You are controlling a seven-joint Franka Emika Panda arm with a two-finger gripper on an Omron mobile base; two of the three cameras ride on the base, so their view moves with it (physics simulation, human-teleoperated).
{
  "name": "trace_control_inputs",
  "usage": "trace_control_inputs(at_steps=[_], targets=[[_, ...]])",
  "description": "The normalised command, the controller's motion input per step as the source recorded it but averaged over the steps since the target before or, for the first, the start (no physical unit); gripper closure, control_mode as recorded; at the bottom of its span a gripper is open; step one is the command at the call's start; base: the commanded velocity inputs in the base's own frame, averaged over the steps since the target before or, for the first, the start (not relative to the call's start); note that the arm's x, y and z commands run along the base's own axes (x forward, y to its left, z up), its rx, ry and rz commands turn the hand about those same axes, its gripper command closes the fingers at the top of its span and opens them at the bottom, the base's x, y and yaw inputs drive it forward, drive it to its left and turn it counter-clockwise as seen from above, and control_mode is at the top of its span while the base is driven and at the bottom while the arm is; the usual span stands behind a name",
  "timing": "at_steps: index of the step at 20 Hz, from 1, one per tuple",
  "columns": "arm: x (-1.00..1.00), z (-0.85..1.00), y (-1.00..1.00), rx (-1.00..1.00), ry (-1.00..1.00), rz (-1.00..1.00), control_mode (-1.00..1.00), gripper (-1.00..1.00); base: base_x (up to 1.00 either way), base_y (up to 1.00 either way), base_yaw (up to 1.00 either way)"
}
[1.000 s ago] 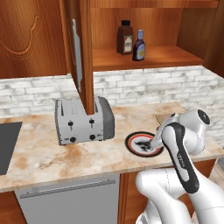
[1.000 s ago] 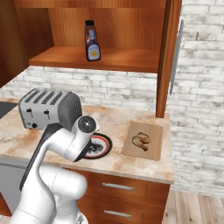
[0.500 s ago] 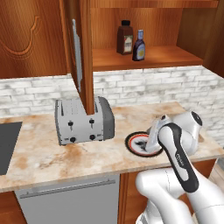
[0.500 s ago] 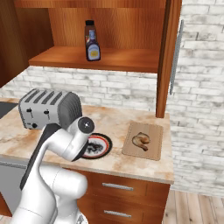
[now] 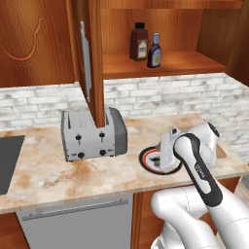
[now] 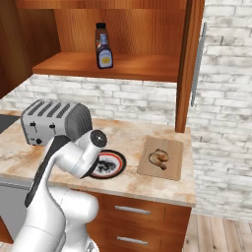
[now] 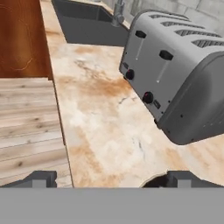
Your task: Pick the chicken drumstick from the plate and place it on the cutting board. Then pick the condiment bottle from the cabinet and place it next to the cutting board.
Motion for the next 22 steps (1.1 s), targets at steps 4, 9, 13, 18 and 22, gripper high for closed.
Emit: trace_control_inputs(at_steps=[4, 9, 13, 18, 22], targets=[[-0.04, -0.13, 0.04, 0.05, 0.00, 0.09, -1.00, -1.00, 0.00, 0.00, 0.00], [-0.14, -0.17, 0.00, 0.06, -0.02, 0.06, -1.00, -1.00, 0.00, 0.00, 0.00], [-0.16, -0.15, 0.00, 0.03, -0.02, 0.05, -1.00, -1.00, 0.00, 0.00, 0.00], [-0.12, -0.02, 0.00, 0.00, -0.01, 0.01, -1.00, -1.00, 0.00, 0.00, 0.00], [0.00, -0.02, 0.00, 0.00, 0.00, 0.00, -1.00, -1.00, 0.00, 0.00, 0.00]])
